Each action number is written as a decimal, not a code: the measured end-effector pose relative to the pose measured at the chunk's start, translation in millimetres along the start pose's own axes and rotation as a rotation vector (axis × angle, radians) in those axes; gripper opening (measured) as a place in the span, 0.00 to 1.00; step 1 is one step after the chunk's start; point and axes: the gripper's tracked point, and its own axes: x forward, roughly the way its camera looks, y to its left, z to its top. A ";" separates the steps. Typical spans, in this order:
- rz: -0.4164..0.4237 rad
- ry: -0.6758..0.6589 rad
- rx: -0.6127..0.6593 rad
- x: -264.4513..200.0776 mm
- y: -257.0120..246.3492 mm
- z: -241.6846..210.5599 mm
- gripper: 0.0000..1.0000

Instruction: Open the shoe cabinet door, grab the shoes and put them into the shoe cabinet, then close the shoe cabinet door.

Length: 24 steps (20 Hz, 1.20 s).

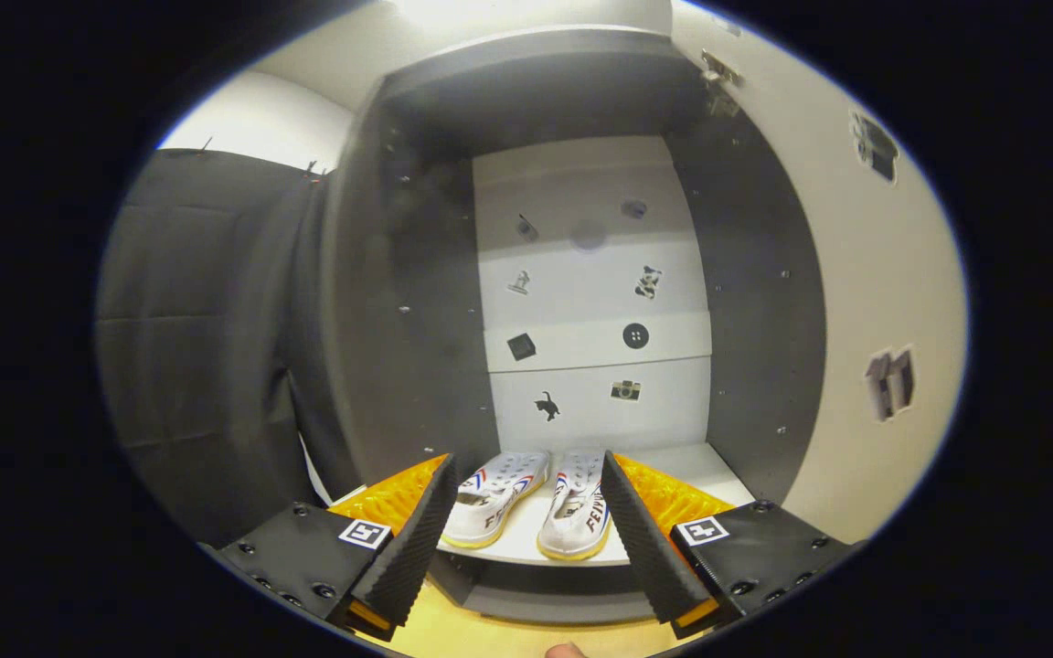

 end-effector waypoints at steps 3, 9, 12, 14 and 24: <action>0.023 -0.023 -0.005 -47.3 10.7 10.3 0.97; 0.076 -0.044 0.015 -142.9 24.7 31.0 0.97; 0.099 -0.073 0.015 -196.3 23.9 43.8 0.97; 0.120 -0.092 0.013 -227.0 20.9 51.8 0.98; 0.276 -0.085 0.020 -327.3 -27.0 69.9 0.97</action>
